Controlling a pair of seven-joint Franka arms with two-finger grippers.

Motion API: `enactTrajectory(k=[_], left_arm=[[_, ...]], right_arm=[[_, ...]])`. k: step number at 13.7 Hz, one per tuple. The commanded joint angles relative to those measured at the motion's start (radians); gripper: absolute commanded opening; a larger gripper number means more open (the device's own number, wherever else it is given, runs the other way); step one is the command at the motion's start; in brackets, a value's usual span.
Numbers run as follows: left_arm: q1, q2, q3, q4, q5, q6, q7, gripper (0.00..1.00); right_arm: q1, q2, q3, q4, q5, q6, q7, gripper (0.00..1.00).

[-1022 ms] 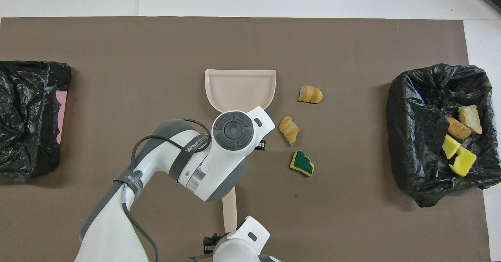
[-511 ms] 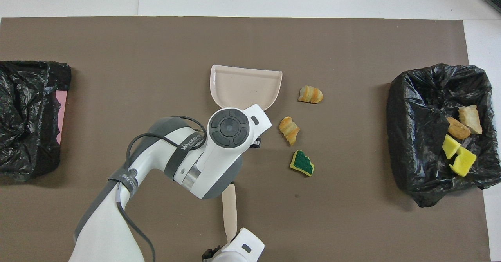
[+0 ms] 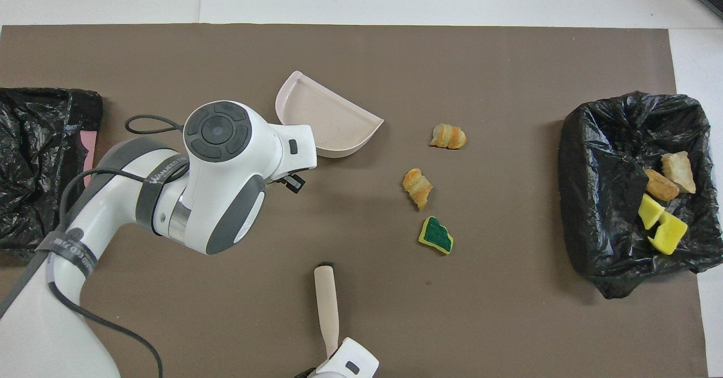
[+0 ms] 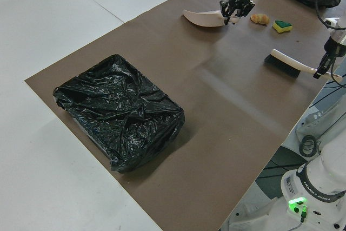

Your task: Sweep and dump trash in bin

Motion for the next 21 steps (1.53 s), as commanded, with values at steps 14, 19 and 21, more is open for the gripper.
enactTrajectory(k=[14, 19, 21], left_arm=[[0.174, -0.099, -0.01, -0.282, 0.146, 0.155, 0.803, 0.0], [0.162, -0.107, -0.011, -0.288, 0.146, 0.141, 0.801, 0.69], [0.152, -0.107, -0.013, -0.287, 0.146, 0.146, 0.784, 0.69]], right_arm=[[-0.412, -0.077, -0.012, 0.106, -0.058, -0.293, -0.075, 0.0], [-0.468, -0.137, -0.01, 0.041, -0.101, -0.442, 0.117, 0.0], [-0.472, -0.201, -0.006, -0.065, -0.083, -0.404, 0.134, 0.0]])
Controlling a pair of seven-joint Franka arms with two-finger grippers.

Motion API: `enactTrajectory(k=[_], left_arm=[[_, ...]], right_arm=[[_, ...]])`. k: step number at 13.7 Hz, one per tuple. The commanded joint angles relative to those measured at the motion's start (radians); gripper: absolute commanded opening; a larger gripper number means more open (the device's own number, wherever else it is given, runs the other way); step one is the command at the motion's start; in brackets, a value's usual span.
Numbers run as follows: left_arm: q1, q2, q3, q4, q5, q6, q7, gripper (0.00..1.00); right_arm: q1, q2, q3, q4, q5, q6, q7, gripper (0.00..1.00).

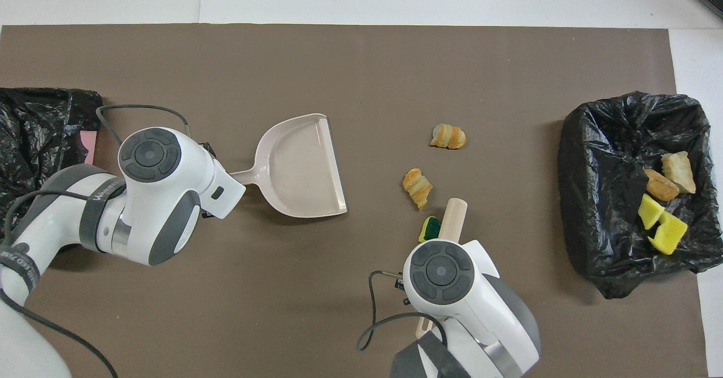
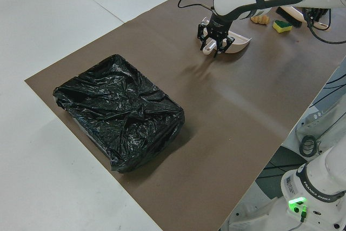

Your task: Sweep and dump trash in bin

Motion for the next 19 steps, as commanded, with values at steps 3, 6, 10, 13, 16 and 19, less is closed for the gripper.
enactTrajectory(k=[3, 6, 10, 13, 16, 19], left_arm=[[-0.032, -0.035, 0.0, -0.025, 0.019, 0.004, -0.074, 0.63], [-0.041, -0.032, 0.0, -0.017, 0.02, -0.005, -0.096, 0.27], [-0.044, -0.032, 0.001, -0.016, 0.026, -0.006, -0.084, 0.0], [-0.076, -0.038, -0.002, -0.017, 0.11, -0.018, -0.082, 0.0], [-0.108, -0.061, -0.002, -0.031, 0.112, -0.069, -0.097, 0.0], [-0.136, -0.071, -0.005, -0.042, 0.112, -0.089, -0.108, 0.0]], right_arm=[[-0.037, -0.083, 0.017, -0.153, 0.026, 0.131, 0.0, 0.0], [-0.086, -0.002, 0.017, -0.089, 0.029, 0.212, -0.072, 0.0], [-0.088, 0.12, 0.017, 0.058, 0.035, 0.212, -0.115, 0.0], [-0.08, 0.202, 0.019, 0.153, 0.036, 0.202, -0.12, 0.0], [-0.072, 0.28, 0.022, 0.253, 0.069, 0.199, -0.122, 0.0], [-0.069, 0.326, 0.049, 0.324, 0.124, 0.202, -0.157, 0.0]])
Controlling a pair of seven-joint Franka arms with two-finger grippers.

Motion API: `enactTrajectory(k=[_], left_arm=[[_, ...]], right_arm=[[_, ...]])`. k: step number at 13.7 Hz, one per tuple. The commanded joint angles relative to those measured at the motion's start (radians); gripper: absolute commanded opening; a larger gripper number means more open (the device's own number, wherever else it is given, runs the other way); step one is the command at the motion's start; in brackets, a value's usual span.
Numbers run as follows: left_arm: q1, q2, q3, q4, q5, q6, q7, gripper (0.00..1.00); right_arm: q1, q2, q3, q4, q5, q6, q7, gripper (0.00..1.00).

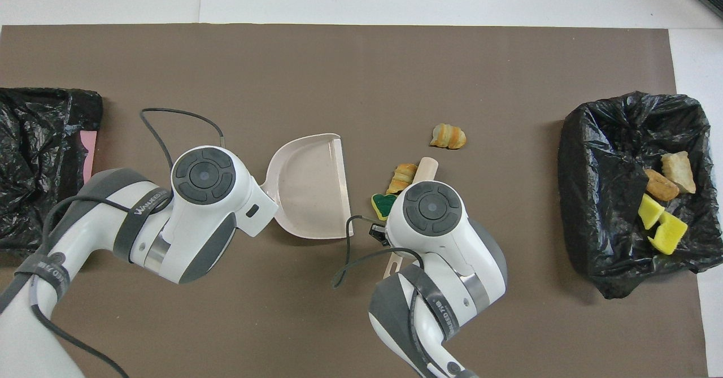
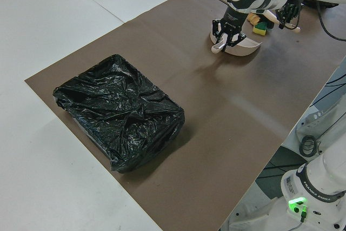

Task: Sweep and dump trash in bin
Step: 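Sweep the sponge and crumbs into the dustpan with the right gripper's brush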

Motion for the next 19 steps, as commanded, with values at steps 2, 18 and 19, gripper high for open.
enactTrajectory(k=[2, 18, 19], left_arm=[[-0.046, -0.061, 0.011, -0.075, 0.029, -0.022, -0.053, 0.0], [-0.031, -0.067, 0.008, -0.083, 0.027, -0.019, -0.237, 0.0], [-0.036, -0.067, 0.008, -0.081, 0.027, -0.022, -0.287, 0.0]], right_arm=[[-0.004, 0.05, 0.04, 0.079, 0.091, -0.009, -0.095, 0.0], [-0.234, 0.056, 0.079, 0.268, -0.038, -0.258, -0.428, 0.0], [-0.249, 0.066, 0.079, 0.267, -0.103, -0.258, -0.446, 0.0]])
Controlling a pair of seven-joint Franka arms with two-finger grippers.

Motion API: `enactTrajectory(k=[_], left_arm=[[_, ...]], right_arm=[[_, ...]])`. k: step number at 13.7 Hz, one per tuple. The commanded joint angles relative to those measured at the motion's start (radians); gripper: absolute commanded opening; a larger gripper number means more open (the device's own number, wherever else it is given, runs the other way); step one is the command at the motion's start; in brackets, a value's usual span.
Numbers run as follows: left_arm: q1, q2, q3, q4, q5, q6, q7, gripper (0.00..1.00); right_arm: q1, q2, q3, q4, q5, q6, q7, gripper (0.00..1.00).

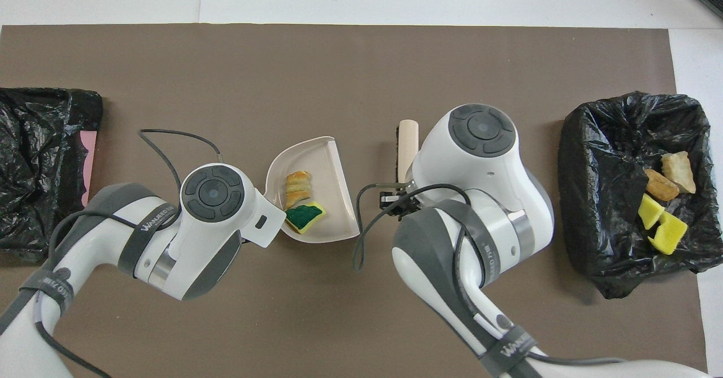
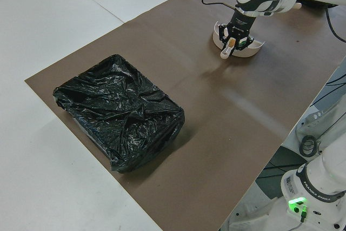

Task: Sweep and dump trash in bin
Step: 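Sweep the sponge and crumbs into the dustpan with the right gripper's brush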

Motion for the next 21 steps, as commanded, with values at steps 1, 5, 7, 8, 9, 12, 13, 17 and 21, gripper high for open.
enactTrajectory(k=[1, 5, 7, 8, 9, 12, 13, 17, 21], left_arm=[[-0.015, -0.027, 0.005, -0.018, 0.026, -0.016, -0.116, 0.0], [-0.029, -0.031, 0.005, -0.02, 0.026, -0.026, -0.121, 0.0], [-0.029, -0.033, 0.005, -0.023, 0.026, -0.026, -0.119, 0.0], [-0.029, -0.033, 0.003, -0.026, 0.026, -0.026, -0.121, 0.0], [-0.029, -0.034, 0.003, -0.027, 0.026, -0.028, -0.121, 0.0], [-0.029, -0.036, 0.003, -0.029, 0.026, -0.026, -0.119, 0.0], [-0.029, -0.037, 0.003, -0.03, 0.026, -0.025, -0.116, 0.0], [-0.02, -0.034, 0.003, -0.03, 0.026, -0.014, -0.109, 0.0], [-0.015, -0.033, 0.003, -0.029, 0.026, -0.013, -0.107, 0.0]], right_arm=[[-0.067, 0.025, 0.014, 0.013, -0.14, -0.018, -0.063, 0.0], [-0.178, 0.072, 0.014, -0.016, -0.323, 0.006, -0.226, 0.0], [-0.178, 0.095, 0.014, -0.042, -0.345, 0.043, -0.235, 0.0], [-0.167, 0.106, 0.016, -0.048, -0.345, 0.057, -0.243, 0.0], [-0.154, 0.115, 0.02, -0.048, -0.342, 0.061, -0.243, 0.0], [-0.054, 0.12, 0.029, -0.048, -0.302, 0.095, -0.257, 0.0], [-0.017, 0.121, 0.031, -0.056, -0.261, 0.126, -0.255, 0.0], [0.11, 0.118, 0.036, -0.083, -0.081, 0.195, -0.257, 0.0], [0.124, 0.115, 0.08, -0.076, 0.077, 0.2, -0.414, 0.0]])
